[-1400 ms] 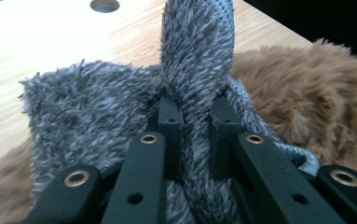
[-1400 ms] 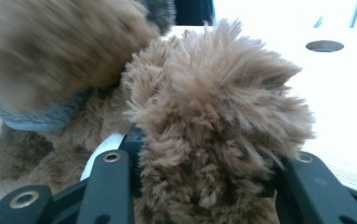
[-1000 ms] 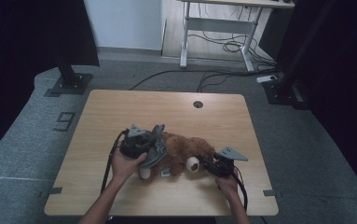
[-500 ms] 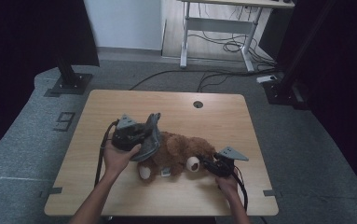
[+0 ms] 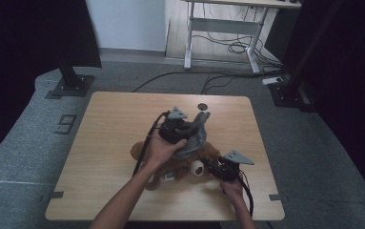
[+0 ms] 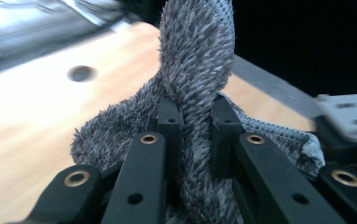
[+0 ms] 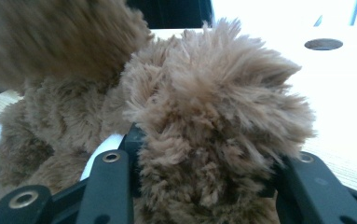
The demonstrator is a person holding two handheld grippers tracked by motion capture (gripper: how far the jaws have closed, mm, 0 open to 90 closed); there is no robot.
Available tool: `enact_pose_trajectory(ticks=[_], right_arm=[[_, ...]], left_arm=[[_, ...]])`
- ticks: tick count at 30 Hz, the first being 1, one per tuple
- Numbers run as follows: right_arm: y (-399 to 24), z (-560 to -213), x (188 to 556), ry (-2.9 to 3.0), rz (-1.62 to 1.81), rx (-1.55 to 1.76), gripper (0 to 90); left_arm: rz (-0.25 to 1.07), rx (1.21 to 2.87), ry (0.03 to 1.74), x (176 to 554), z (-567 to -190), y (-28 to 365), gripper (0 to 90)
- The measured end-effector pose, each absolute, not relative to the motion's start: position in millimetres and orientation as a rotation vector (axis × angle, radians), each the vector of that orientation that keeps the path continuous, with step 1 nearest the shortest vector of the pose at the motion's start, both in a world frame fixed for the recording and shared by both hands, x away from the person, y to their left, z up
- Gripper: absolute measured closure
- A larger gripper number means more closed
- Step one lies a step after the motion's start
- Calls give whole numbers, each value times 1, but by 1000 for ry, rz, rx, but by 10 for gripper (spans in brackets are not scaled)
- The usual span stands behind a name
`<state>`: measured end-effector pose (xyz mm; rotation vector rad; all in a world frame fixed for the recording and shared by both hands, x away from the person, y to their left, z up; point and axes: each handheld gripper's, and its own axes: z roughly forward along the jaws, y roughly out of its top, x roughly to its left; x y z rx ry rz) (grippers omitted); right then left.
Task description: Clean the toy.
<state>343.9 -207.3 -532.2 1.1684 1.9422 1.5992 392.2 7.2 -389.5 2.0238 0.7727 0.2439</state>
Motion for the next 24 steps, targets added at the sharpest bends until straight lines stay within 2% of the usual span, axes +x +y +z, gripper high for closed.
enact_pose_trajectory(ticks=[4,7,11,16,24], right_arm=[[-207,-532,343,1937,1595,1166,538],[-207,-532,343,1939,1591,1166,538],[-207,-533,343,1945,1588,1166,536],[-207,-533,343,1945,1584,1164,535],[-207,-533,344,1945,1588,1161,535]], left_arm=[[223,2125,749,386,-413,-26,778],[202,2157,768,385,-437,-35,777],[154,2096,816,387,-442,-21,779],[222,2105,861,384,-442,5,780],[296,2043,959,381,-438,70,780]])
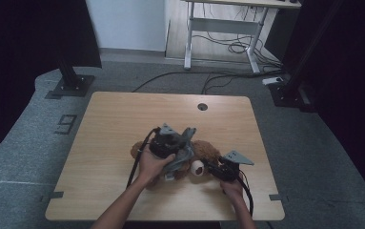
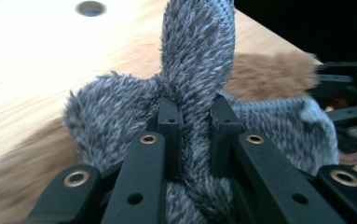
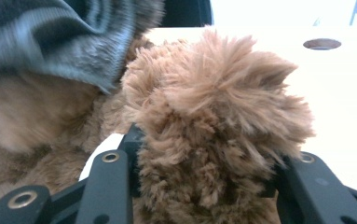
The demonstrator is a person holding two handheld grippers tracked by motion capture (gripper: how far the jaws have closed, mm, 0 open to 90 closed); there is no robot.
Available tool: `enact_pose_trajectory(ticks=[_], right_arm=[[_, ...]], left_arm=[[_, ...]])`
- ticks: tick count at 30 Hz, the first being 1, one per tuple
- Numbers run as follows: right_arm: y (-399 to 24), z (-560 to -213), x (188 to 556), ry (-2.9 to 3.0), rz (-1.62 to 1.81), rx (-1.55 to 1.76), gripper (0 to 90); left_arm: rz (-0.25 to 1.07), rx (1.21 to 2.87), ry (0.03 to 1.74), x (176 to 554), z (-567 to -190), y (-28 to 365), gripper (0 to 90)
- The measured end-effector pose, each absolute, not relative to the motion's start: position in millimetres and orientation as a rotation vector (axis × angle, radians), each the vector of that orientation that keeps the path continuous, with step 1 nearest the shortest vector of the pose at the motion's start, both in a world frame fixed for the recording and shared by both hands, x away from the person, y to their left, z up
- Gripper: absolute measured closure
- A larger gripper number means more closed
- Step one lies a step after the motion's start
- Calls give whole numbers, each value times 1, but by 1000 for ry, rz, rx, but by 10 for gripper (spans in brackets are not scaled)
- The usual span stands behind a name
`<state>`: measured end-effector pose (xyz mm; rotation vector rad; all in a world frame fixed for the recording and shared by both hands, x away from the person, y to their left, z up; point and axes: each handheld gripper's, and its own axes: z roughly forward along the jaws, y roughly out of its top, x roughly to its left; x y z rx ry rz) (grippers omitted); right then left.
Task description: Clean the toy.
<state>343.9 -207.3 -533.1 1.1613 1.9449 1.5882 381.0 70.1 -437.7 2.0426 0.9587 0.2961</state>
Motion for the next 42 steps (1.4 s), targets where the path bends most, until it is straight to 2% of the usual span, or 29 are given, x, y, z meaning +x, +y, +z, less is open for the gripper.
enact_pose_trajectory(ticks=[4,7,16,20,23,26,31,36,39,42], right_arm=[[-207,-533,344,1940,1591,1165,534],[-207,-533,344,1939,1595,1171,535],[-207,-533,344,1938,1595,1174,535],[-207,-533,343,1938,1593,1173,535],[-207,-533,343,1938,1589,1173,534],[-208,-534,344,1938,1587,1174,535],[-206,-533,344,1936,1571,1167,535],[-206,-533,344,1940,1571,1162,535],[-206,-533,343,1939,1570,1159,535],[-207,-533,343,1938,1574,1162,535]], left_arm=[[281,2015,982,380,-439,89,779],[304,2009,951,377,-431,81,779],[252,2035,791,373,-409,10,776],[215,2108,764,376,-423,-25,776],[203,2143,769,379,-441,-36,773],[136,2094,802,382,-445,-25,775],[215,2116,853,383,-443,3,775],[225,2047,909,383,-442,46,775],[297,2043,960,383,-439,71,775],[269,2019,997,383,-444,96,775]])
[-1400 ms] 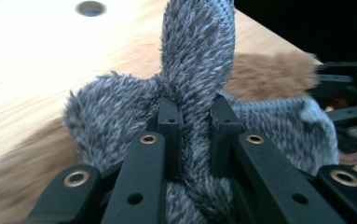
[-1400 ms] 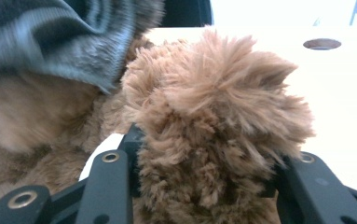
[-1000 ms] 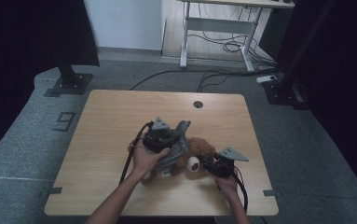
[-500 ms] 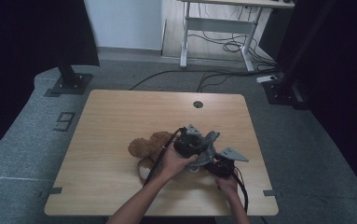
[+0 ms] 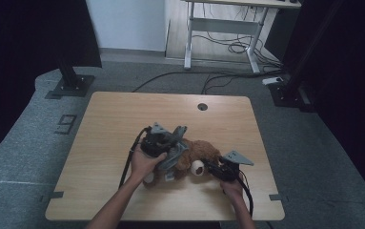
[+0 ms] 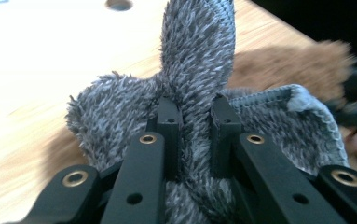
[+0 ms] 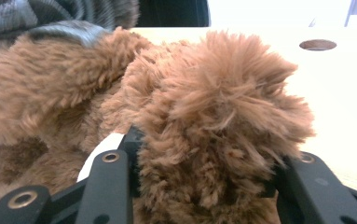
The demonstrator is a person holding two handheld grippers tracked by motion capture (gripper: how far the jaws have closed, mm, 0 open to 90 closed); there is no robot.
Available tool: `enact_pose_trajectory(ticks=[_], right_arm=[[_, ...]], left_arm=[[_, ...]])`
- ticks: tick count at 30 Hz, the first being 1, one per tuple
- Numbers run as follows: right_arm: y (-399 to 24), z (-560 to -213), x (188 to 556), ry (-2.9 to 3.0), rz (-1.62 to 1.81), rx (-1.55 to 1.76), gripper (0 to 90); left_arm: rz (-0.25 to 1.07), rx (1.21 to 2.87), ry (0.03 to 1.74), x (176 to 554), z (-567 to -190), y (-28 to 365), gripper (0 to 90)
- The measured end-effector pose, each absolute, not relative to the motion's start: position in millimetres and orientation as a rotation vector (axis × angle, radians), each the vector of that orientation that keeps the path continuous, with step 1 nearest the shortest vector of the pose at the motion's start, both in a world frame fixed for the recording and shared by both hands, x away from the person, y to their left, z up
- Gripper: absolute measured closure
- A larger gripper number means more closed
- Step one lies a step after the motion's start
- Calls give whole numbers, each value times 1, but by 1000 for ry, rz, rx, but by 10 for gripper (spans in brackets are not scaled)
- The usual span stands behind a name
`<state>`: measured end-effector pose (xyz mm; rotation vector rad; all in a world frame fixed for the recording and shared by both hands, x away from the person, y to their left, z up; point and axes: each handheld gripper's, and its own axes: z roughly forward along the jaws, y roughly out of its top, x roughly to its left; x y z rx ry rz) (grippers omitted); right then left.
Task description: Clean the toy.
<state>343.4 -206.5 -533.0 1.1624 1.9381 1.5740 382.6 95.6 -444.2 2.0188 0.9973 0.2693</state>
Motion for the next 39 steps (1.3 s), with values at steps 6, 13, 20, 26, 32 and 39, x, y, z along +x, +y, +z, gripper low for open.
enact_pose_trajectory(ticks=[6,13,20,26,32,39], right_arm=[[-206,-533,343,1937,1571,1159,535],[-206,-533,343,1937,1572,1159,535],[-207,-533,343,1945,1578,1151,534],[-208,-533,343,1951,1579,1146,518],[-208,-530,341,1961,1575,1126,394],[-213,-504,338,2011,1586,1212,192]], left_arm=[[298,1983,1038,377,-448,124,774],[293,1965,1063,375,-449,137,772],[353,1973,1018,389,-422,109,770],[279,2031,1023,402,-438,81,770],[270,1999,1009,389,-457,85,773],[299,1951,974,366,-467,92,778]])
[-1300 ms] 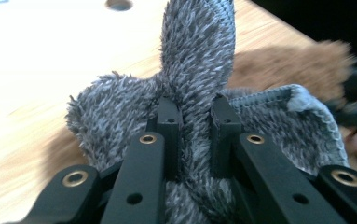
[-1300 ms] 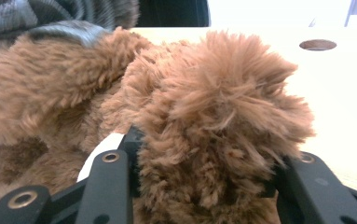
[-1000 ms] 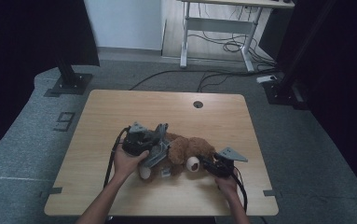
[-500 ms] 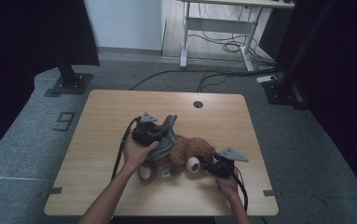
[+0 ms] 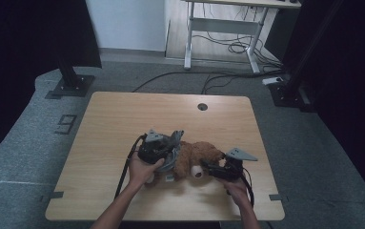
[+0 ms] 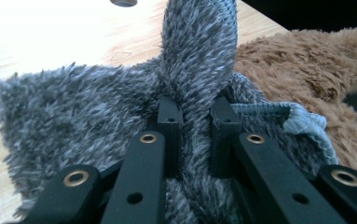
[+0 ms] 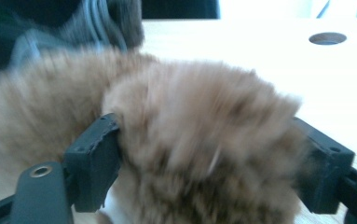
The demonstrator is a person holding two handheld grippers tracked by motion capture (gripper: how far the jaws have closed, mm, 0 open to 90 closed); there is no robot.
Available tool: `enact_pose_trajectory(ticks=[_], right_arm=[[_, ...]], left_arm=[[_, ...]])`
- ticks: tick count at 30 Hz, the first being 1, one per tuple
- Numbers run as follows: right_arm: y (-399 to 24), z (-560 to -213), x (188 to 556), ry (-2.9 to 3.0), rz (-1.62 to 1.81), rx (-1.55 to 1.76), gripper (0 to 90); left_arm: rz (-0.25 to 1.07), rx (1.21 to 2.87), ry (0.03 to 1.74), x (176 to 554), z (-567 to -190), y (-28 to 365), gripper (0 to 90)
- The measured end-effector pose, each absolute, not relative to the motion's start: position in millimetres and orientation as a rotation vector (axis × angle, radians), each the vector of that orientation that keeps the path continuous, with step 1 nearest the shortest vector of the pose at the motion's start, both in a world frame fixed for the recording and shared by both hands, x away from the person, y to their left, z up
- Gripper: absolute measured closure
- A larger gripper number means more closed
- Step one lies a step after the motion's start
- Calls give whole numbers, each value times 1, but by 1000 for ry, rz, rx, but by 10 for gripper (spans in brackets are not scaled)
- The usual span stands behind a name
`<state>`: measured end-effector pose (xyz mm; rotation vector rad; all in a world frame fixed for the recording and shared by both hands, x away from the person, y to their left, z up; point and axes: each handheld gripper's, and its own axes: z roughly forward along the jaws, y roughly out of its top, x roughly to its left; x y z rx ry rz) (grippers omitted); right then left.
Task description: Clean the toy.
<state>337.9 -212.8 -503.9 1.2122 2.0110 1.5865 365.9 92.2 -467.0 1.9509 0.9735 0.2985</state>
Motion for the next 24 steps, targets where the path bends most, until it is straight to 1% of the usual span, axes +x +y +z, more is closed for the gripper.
enact_pose_trajectory(ticks=[3,6,10,13,15,17,24], right_arm=[[-216,-492,341,1976,1634,1256,152],[-211,-488,350,2021,1588,1288,132],[-200,-498,357,2170,1473,1327,69],[-199,-508,356,2215,1408,1365,47],[-199,-516,355,2236,1392,1407,42],[-199,-523,353,2251,1395,1427,60],[-197,-527,346,2217,1417,1388,255]], left_arm=[[300,1940,959,358,-469,93,780],[299,1934,949,352,-470,94,780],[275,1923,936,346,-472,99,779],[237,1906,925,340,-473,104,778],[237,1907,915,334,-473,106,776],[239,1913,907,328,-474,108,776],[246,1910,903,318,-483,113,777]])
